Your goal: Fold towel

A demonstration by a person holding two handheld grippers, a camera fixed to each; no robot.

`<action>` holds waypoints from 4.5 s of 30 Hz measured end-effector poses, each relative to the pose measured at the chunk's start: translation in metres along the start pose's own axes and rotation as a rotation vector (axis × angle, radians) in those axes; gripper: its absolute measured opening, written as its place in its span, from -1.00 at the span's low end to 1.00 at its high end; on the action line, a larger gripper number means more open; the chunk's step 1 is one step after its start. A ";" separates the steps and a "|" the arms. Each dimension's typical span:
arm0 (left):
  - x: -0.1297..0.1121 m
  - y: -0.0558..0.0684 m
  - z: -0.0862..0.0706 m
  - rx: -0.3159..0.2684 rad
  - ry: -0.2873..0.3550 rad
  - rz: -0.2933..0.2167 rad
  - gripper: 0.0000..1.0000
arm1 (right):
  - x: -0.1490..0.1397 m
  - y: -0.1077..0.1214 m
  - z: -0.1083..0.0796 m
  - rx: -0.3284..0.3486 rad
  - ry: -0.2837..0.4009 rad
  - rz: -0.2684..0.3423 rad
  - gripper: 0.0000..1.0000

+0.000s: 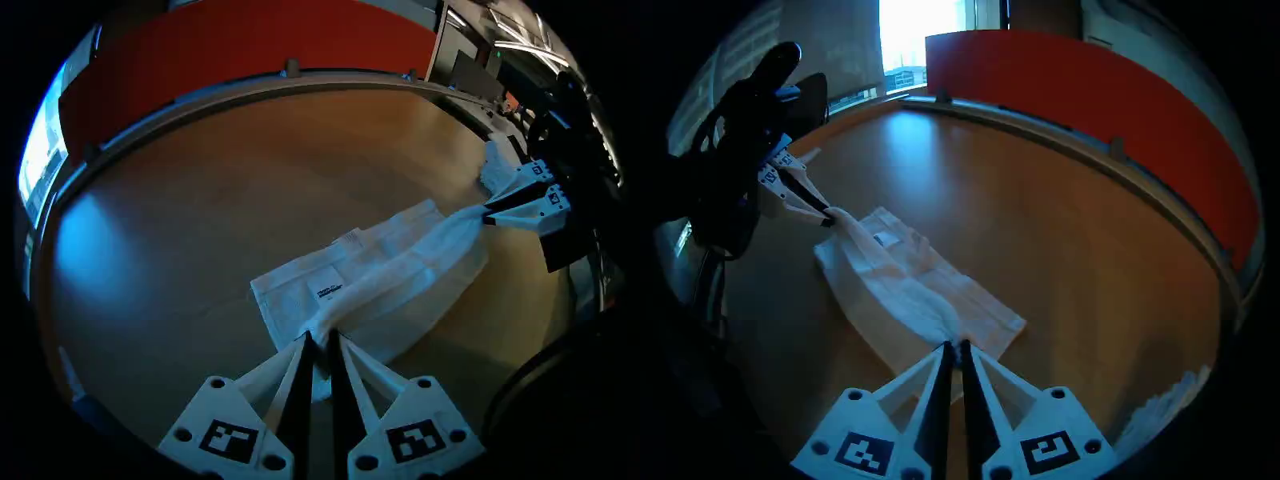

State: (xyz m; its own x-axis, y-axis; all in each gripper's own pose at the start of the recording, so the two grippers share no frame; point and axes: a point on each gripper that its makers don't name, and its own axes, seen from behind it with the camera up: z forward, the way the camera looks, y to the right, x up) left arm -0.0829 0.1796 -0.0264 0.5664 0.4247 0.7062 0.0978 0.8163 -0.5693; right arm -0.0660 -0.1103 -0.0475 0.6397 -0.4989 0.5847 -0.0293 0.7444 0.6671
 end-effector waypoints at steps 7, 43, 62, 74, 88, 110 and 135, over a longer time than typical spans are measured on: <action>-0.002 -0.010 0.019 0.030 -0.001 0.017 -0.63 | -0.009 0.007 0.014 -0.007 -0.025 0.011 -0.77; 0.016 -0.052 0.009 0.175 0.052 0.008 0.91 | 0.000 0.055 0.018 -0.180 -0.004 0.004 0.77; -0.042 -0.021 -0.038 0.176 0.049 -0.059 0.91 | -0.028 0.006 -0.025 -0.174 0.020 0.062 0.78; -0.063 -0.013 -0.055 0.185 0.060 -0.103 0.91 | -0.038 -0.007 -0.027 -0.161 0.017 0.061 0.78; -0.082 -0.017 -0.075 0.227 0.079 -0.160 0.91 | -0.043 -0.017 -0.012 -0.113 -0.008 0.021 0.78; -0.126 -0.019 -0.110 0.290 0.084 -0.259 0.91 | -0.060 -0.022 0.005 -0.040 -0.082 -0.058 0.68; -0.151 -0.013 -0.127 0.317 0.083 -0.320 0.92 | -0.080 -0.012 0.010 -0.009 -0.142 -0.056 -0.92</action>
State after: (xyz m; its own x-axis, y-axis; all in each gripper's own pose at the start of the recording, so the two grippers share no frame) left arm -0.0657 0.0547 -0.1794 0.6136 0.1093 0.7820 0.0304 0.9864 -0.1617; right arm -0.1243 -0.0839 -0.0972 0.5247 -0.5970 0.6068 0.0108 0.7174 0.6966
